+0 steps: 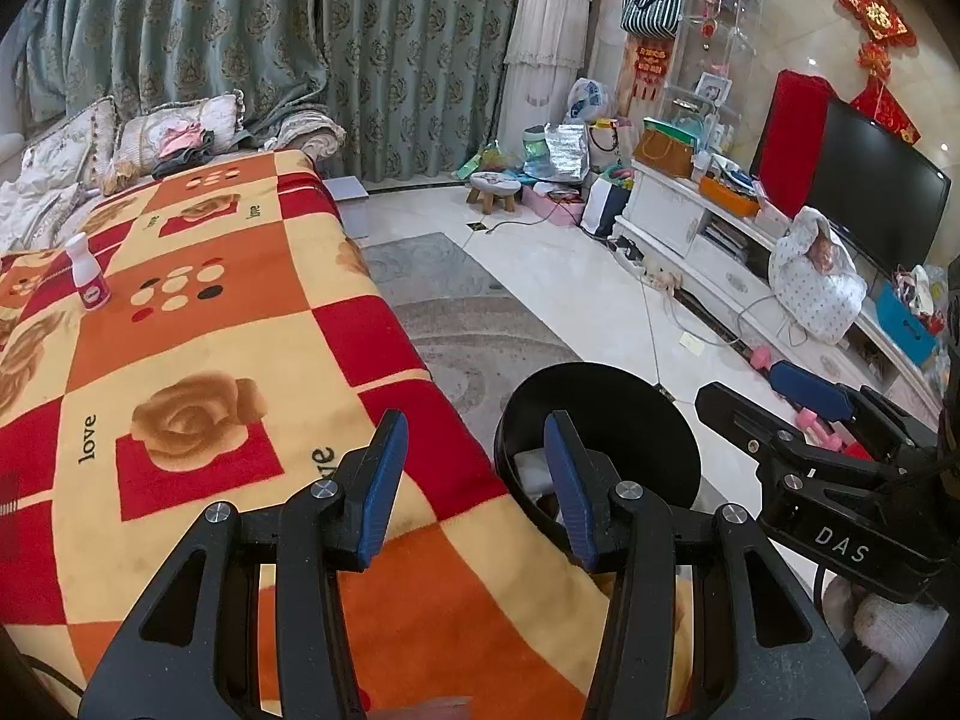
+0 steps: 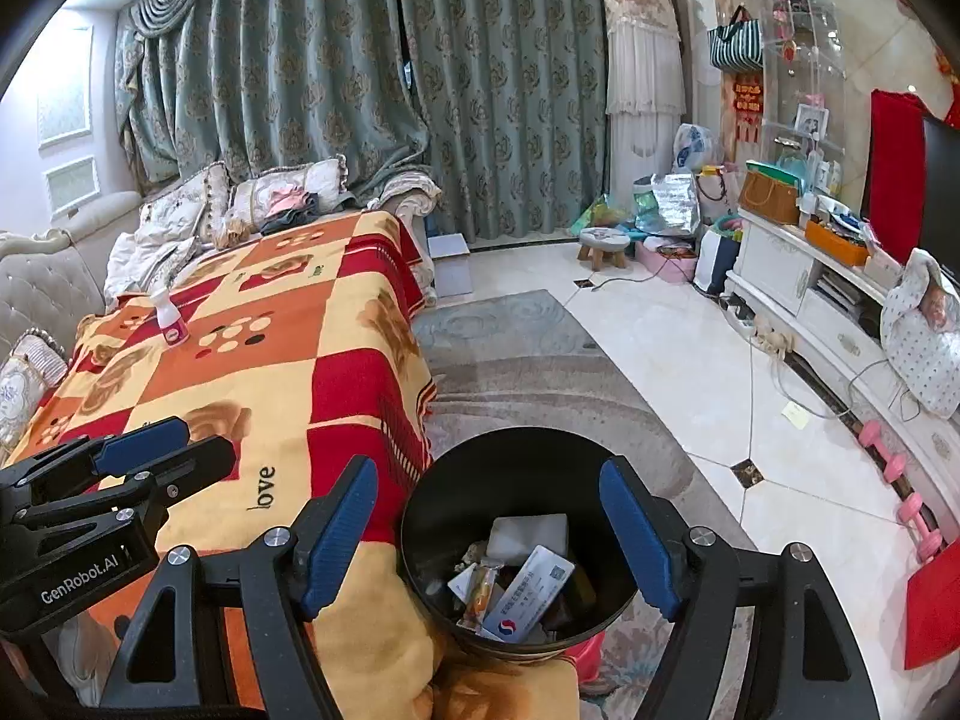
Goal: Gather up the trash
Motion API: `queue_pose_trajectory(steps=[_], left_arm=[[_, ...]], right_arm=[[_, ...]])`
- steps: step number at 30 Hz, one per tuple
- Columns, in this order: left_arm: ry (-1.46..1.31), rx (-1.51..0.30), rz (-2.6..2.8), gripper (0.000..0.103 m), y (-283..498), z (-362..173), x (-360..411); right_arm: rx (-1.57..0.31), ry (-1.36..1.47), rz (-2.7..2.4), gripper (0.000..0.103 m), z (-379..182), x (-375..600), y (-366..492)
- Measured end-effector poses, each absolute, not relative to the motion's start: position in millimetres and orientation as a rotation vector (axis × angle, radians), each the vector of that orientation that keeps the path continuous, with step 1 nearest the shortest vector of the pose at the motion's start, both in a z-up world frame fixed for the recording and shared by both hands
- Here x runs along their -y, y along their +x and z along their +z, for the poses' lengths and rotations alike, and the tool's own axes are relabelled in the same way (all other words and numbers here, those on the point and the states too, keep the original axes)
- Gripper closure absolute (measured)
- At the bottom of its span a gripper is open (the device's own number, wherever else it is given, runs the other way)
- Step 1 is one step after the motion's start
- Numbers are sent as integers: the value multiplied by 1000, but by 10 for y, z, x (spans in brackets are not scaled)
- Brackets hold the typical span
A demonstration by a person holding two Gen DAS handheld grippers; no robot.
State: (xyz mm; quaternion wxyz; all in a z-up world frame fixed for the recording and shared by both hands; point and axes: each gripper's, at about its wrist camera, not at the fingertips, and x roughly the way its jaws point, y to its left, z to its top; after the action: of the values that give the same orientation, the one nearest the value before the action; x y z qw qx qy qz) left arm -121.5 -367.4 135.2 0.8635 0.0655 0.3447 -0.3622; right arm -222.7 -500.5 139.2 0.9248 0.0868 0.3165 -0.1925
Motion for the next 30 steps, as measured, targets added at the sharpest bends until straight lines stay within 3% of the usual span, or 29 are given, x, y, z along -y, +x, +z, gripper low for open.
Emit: queue_pose_trajectory(steps=[30], left_arm=[[144, -730, -766, 57, -1221, 1355, 3713]], right_arm=[[-651, 180, -395, 27, 1403, 5018, -2227]])
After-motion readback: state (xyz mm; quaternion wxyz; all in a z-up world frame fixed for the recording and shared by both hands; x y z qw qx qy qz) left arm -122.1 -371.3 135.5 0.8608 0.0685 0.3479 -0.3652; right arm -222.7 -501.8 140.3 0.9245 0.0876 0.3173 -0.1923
